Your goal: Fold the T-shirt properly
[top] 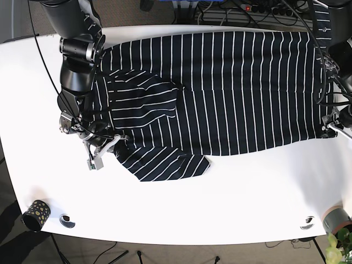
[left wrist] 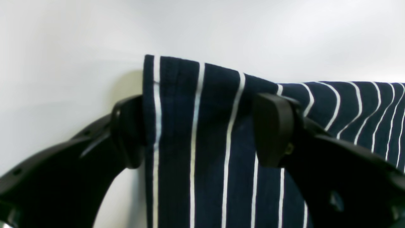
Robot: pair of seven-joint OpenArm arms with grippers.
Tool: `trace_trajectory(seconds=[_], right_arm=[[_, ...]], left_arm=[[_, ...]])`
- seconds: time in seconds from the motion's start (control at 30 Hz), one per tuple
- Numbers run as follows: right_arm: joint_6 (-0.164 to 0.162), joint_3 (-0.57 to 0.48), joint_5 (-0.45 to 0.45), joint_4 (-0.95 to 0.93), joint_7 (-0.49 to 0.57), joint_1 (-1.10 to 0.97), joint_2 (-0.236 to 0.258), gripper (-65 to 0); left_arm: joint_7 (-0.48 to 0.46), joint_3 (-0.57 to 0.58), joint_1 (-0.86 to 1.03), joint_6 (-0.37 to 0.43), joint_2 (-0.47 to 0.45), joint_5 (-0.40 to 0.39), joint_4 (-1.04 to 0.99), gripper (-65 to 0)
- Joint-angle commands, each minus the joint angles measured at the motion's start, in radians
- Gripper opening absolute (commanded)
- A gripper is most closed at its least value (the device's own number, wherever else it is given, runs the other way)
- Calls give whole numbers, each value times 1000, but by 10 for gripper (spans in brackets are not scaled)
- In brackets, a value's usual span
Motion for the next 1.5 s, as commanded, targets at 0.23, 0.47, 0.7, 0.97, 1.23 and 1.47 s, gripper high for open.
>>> trace_trajectory(seconds=[0.23,0.47,0.7,0.97,1.23,1.47], right_arm=[[13,2,16,35,19,60,10,-644],[13,2,22,166,-71,58,38,-644],[13,4,24,381,-200,12,46,-645],[13,8,25,674,-353,-103,47,-645],[13,11,25,957,-495,-252,40,-645],[13,11,25,1140,-539,-408,35,-645]], left_arm=[[-89,144,-14,-1,-14,-4,15,-649],[-52,153,31,-1,-12,-111,232,-650],[90,149,43,-1,11,-182,425,-650],[106,145,167,-1,61,-186,626,-650],[106,55,268,-1,80,-186,686,-650],[107,46,333,-1,78,-186,692,-650]])
